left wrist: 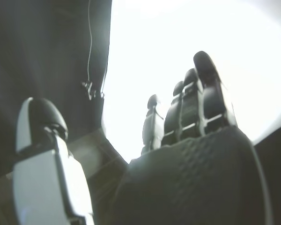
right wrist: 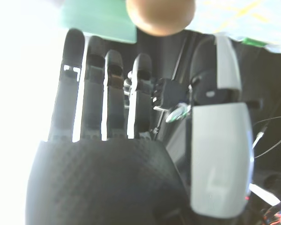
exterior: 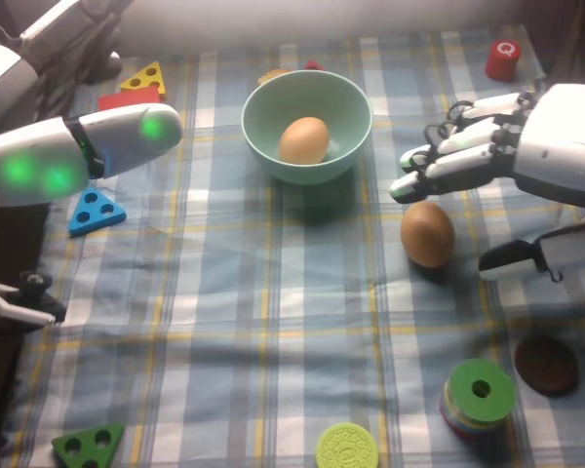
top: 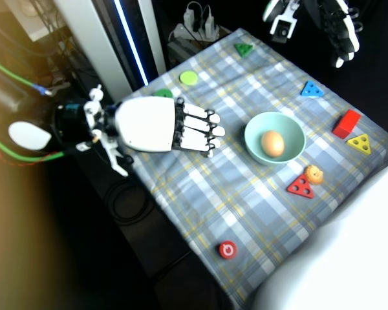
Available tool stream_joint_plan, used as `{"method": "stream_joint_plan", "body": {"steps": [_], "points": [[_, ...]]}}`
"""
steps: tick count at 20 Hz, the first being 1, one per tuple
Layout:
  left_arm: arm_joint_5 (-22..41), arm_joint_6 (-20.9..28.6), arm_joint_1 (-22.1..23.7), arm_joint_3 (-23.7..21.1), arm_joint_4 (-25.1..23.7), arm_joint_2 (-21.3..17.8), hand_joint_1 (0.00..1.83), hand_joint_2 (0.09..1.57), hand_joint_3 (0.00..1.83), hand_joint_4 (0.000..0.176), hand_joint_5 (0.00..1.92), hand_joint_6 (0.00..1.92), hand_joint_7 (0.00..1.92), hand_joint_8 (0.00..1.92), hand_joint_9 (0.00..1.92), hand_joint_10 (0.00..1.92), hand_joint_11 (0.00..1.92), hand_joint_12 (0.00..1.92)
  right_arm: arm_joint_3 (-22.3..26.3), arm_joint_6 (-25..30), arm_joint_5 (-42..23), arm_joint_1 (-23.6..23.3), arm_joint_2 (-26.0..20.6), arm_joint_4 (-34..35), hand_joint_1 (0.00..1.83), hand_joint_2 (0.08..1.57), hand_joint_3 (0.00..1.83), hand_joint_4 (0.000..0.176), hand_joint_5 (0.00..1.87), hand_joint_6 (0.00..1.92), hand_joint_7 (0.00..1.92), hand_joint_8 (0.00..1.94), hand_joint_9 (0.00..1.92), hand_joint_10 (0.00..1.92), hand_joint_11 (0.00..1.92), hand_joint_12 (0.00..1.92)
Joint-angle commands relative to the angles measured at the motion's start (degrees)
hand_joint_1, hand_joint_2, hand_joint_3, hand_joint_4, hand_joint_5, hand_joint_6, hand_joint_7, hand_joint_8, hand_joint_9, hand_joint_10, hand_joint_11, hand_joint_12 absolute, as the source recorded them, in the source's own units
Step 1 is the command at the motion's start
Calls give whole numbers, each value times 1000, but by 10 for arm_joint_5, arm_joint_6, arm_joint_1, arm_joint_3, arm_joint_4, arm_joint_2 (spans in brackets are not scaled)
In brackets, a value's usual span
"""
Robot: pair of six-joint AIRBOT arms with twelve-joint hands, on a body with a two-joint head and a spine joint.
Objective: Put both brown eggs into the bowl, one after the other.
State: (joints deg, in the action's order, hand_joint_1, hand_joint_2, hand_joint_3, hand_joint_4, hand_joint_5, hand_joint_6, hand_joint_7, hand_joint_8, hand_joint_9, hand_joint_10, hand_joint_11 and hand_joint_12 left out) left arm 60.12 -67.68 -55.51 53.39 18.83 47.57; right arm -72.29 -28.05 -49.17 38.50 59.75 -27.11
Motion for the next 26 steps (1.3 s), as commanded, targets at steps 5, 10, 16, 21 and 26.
{"method": "stream_joint_plan", "body": {"steps": [5,10,16,21,26], "points": [[72,25,-3,3,-2,-5,765,860,0,176,131,1,41,2,129,8,0,863,-4,21,-33,-9,7,-12,1170,964,16,76,519,1,526,1,633,18,469,827],[73,25,-3,4,-1,-5,790,871,1,176,143,2,44,0,134,1,0,912,-5,24,-26,-12,15,-27,1181,950,1,60,548,2,577,4,720,18,515,834],[72,27,-2,4,0,-5,735,894,2,176,141,1,61,1,145,5,0,914,-4,33,-20,-12,23,-44,1262,970,0,0,776,3,968,34,992,60,588,944],[72,28,-5,4,3,-4,761,894,2,176,147,0,75,0,155,1,0,987,-5,34,-20,-16,19,-39,1244,1127,3,0,1004,766,942,1254,918,1186,869,1541],[72,28,-5,5,3,-4,768,865,0,175,176,4,92,2,142,5,0,794,-14,32,-40,-28,11,-6,1221,1147,2,0,909,960,948,1207,937,1011,805,1352]]}}
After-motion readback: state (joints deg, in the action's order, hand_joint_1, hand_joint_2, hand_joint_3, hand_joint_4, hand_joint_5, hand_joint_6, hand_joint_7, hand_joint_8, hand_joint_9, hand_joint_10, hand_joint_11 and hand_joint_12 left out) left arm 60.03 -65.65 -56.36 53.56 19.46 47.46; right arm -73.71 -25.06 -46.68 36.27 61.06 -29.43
